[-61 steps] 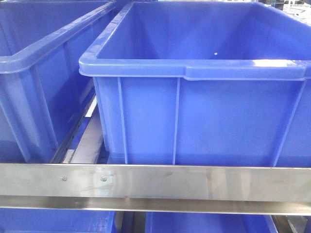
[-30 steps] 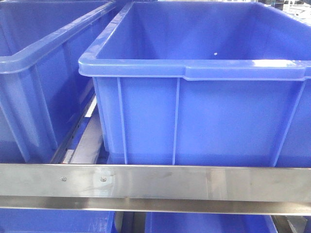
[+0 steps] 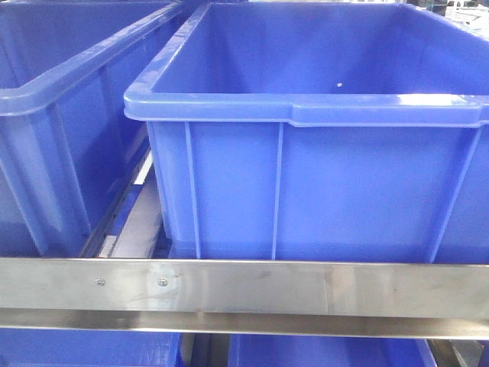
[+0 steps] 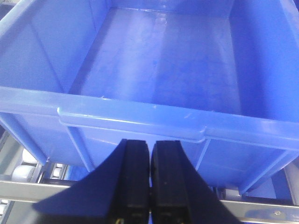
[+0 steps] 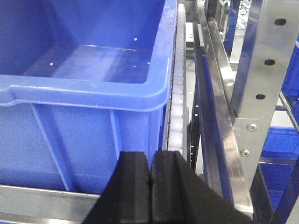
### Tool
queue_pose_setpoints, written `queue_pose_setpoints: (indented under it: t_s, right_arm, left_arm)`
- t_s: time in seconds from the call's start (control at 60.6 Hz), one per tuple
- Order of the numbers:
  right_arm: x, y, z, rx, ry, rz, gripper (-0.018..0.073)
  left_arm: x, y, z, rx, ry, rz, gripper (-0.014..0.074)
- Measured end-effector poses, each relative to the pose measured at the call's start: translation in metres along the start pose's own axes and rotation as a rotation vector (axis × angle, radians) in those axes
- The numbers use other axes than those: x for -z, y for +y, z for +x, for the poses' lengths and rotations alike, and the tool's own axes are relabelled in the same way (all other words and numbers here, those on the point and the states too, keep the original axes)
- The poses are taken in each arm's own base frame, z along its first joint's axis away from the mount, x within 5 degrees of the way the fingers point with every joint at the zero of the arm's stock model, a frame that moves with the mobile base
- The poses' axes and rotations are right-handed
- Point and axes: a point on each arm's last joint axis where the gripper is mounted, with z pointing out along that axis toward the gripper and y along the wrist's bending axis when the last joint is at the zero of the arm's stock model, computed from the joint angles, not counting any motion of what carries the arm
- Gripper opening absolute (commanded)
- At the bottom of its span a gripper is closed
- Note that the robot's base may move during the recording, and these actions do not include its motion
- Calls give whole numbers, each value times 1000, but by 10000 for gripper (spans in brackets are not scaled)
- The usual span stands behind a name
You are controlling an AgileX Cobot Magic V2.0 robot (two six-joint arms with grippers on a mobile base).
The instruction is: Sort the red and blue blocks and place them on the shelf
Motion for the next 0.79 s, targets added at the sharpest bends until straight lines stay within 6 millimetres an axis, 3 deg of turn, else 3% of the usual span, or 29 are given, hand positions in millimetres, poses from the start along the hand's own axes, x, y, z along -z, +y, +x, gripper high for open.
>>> queue_pose_setpoints:
  t_s: [0.793]
  right_arm:
    - [0, 0, 0, 0, 2, 0, 56]
  left_arm:
    - [0, 0, 0, 0, 0, 0, 126]
